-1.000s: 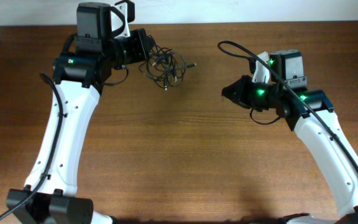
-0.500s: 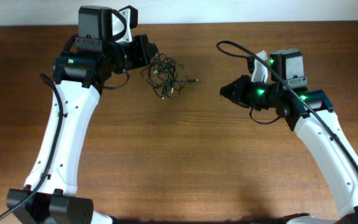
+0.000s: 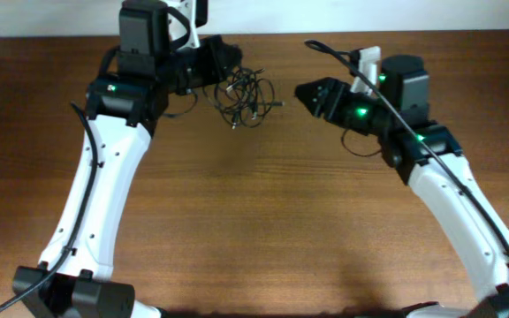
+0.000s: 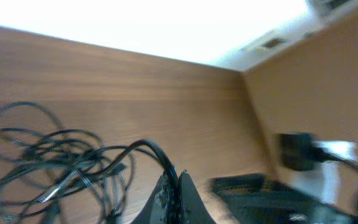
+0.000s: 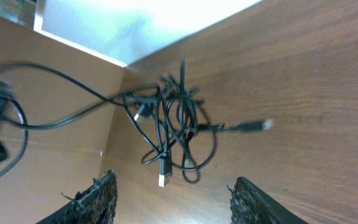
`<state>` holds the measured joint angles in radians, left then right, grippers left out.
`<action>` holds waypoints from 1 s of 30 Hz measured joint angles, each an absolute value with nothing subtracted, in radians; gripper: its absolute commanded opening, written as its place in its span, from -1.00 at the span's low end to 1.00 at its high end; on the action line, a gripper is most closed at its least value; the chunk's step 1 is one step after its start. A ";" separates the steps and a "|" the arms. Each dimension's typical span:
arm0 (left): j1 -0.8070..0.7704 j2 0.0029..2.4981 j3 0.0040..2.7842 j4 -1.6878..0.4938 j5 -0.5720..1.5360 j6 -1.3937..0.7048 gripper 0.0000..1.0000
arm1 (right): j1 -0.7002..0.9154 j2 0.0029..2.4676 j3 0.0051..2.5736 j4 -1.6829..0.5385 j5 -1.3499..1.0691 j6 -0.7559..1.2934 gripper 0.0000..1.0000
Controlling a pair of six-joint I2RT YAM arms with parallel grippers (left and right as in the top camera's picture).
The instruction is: Untangle cables
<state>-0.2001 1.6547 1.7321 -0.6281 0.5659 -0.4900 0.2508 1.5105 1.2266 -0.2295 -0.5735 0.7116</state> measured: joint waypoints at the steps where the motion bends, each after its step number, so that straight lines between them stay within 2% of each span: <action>1: -0.215 1.655 1.732 -0.595 0.591 -0.517 -1.00 | 0.268 1.537 1.227 -0.217 -0.573 0.723 0.22; 6: -0.236 1.655 1.732 -0.512 0.718 -0.612 -1.00 | 0.288 1.596 1.227 -0.138 -0.553 0.762 0.22; 7: -0.236 1.655 1.732 -0.496 0.746 -0.630 -1.00 | 0.289 1.602 1.227 -0.118 -0.537 0.772 0.17; 12: -0.236 1.656 1.732 -0.361 0.879 -0.723 -1.00 | 0.303 1.625 1.227 -0.101 -0.435 0.804 -0.24; 16: -0.236 1.661 1.732 -0.243 0.966 -0.813 -1.00 | 0.303 1.626 1.227 -0.095 -0.381 0.815 -0.47; 18: -0.236 1.661 1.732 -0.225 0.991 -0.854 -1.00 | 0.303 1.626 1.227 -0.080 -0.381 0.813 -0.73; 19: -0.236 1.661 1.732 -0.226 0.995 -0.864 -1.00 | 0.303 1.626 1.227 -0.075 -0.381 0.816 -0.92; 22: -0.235 1.661 1.732 -0.220 0.993 -0.871 -1.00 | 0.302 1.626 1.227 -0.087 -0.389 0.815 -0.92; 25: -0.225 1.661 1.734 -0.274 0.952 -0.740 -1.00 | 0.278 1.618 1.227 -0.204 -0.409 0.794 -0.92; 28: -0.187 1.661 1.741 -0.534 0.743 -0.551 -1.00 | 0.216 1.515 1.227 -0.400 -0.409 0.725 -0.92; 30: -0.162 1.663 1.741 -0.615 0.605 -0.451 -1.00 | 0.180 1.435 1.229 -0.521 -0.413 0.676 -0.92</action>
